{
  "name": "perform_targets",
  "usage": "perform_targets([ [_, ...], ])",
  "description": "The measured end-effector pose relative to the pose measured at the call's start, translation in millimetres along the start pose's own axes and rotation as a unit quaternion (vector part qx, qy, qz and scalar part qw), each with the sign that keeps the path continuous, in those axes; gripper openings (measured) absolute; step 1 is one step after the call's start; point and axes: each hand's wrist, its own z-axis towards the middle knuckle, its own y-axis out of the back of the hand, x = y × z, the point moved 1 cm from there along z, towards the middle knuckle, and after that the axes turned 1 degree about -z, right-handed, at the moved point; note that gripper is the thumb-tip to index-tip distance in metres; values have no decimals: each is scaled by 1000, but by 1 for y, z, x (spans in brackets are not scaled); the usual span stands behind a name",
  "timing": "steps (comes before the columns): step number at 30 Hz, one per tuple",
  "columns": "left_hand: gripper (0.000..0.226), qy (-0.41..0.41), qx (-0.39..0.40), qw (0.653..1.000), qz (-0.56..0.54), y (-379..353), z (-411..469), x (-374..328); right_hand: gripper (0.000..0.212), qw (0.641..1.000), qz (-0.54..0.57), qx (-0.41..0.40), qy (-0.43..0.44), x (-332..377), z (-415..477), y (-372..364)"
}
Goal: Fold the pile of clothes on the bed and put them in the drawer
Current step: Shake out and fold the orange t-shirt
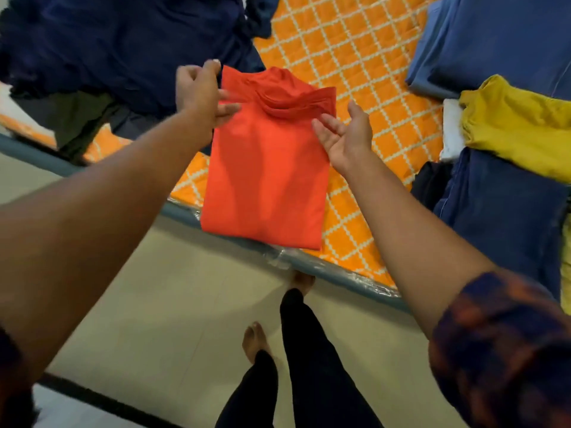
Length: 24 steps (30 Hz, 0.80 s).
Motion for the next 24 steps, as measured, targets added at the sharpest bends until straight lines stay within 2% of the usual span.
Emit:
perform_targets([
  [2, 27, -114, -60, 985, 119, 0, 17, 32, 43, 990, -135, 21, 34, -14, 16, 16],
  [3, 25, -167, -61, 967, 181, 3, 14, 52, 42, 973, -216, 22, 82, -26, 17, 30],
  [4, 25, -215, -42, 943, 250, 7, 4, 72, 40, 938, -311, 18, 155, -38, 12, 46],
  [6, 28, -331, 29, 869, 366, 16, -24, 109, 39, 825, -485, 47, 286, -63, -8, 78],
  [8, 36, -416, 117, 782, 449, 23, -51, 133, 49, 686, -612, 118, 376, -91, -34, 109],
  [10, 56, -423, 185, 700, 545, 34, -64, 153, 68, 566, -698, 181, 400, -112, -56, 130],
  [12, 80, -373, 229, 642, 630, 50, -66, 169, 80, 502, -749, 201, 382, -126, -63, 139],
  [13, 88, -346, 238, 627, 656, 58, -65, 174, 81, 484, -765, 200, 373, -129, -62, 140],
  [15, 90, -312, 239, 620, 679, 65, -59, 176, 79, 464, -788, 191, 356, -131, -57, 138],
  [19, 70, -325, 224, 607, 690, 49, -45, 158, 66, 433, -796, 195, 377, -125, -45, 132],
  [21, 57, -333, 230, 618, 674, 40, -39, 148, 48, 431, -778, 170, 424, -117, -40, 128],
  [24, 47, -288, 241, 645, 665, 27, -30, 123, 28, 442, -775, 140, 430, -107, -35, 118],
])
